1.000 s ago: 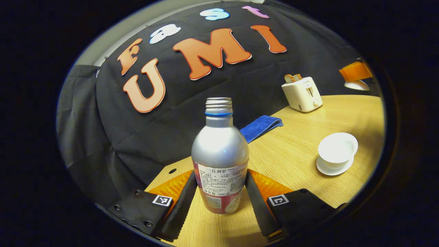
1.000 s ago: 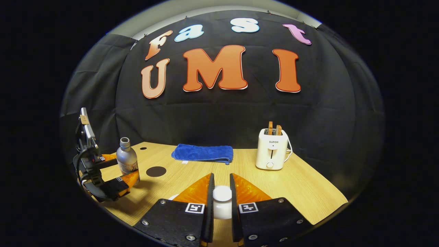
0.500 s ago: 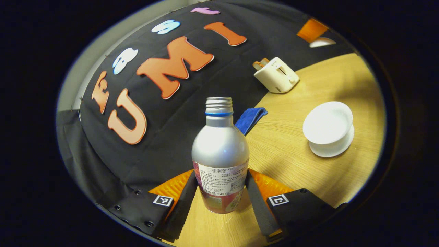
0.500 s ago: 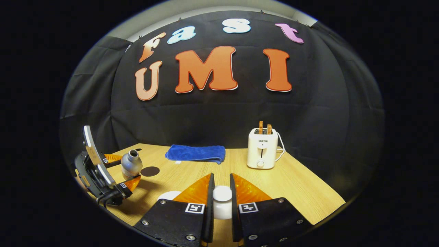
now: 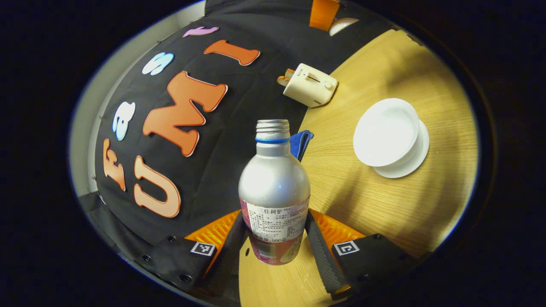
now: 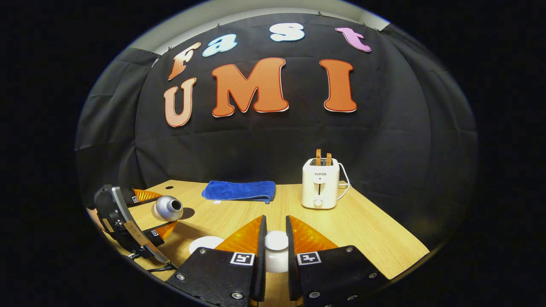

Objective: Open the teacup lid with one hand, grasp the water bottle and pour water into the teacup with the other hand; after pouring, place the water bottle on the coaster and then close the teacup lid.

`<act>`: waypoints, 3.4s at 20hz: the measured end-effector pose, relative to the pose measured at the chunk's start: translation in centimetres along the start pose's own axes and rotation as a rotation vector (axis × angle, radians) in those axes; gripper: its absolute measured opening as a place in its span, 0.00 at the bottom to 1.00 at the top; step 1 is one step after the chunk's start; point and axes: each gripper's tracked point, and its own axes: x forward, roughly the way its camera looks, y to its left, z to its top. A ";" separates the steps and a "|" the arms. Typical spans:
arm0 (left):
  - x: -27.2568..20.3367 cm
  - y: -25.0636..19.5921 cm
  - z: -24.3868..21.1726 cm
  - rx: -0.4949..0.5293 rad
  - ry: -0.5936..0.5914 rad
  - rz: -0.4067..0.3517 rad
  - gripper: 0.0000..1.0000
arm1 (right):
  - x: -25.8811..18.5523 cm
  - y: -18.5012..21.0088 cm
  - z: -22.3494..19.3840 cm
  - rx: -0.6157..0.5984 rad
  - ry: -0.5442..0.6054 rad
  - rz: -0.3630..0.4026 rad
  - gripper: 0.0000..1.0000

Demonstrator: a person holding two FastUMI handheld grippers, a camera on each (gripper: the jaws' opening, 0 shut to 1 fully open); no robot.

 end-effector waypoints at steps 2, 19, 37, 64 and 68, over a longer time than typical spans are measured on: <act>0.0 0.0 0.2 0.054 -0.009 -0.001 0.85 | -0.1 -0.3 -0.4 0.013 0.007 0.000 0.22; 1.1 1.3 1.9 0.463 -0.069 0.036 0.88 | -0.6 -0.9 -1.7 0.014 0.022 0.014 0.22; 1.7 1.5 3.0 0.693 -0.120 0.043 0.83 | -1.1 -0.9 -2.1 0.003 0.021 0.034 0.22; 1.8 3.1 6.3 0.865 -0.200 0.087 0.84 | -0.9 2.2 -2.4 -0.068 0.005 0.129 0.22; 1.7 3.5 7.0 0.901 -0.213 0.093 0.86 | -0.8 2.3 -2.6 -0.074 0.007 0.133 0.22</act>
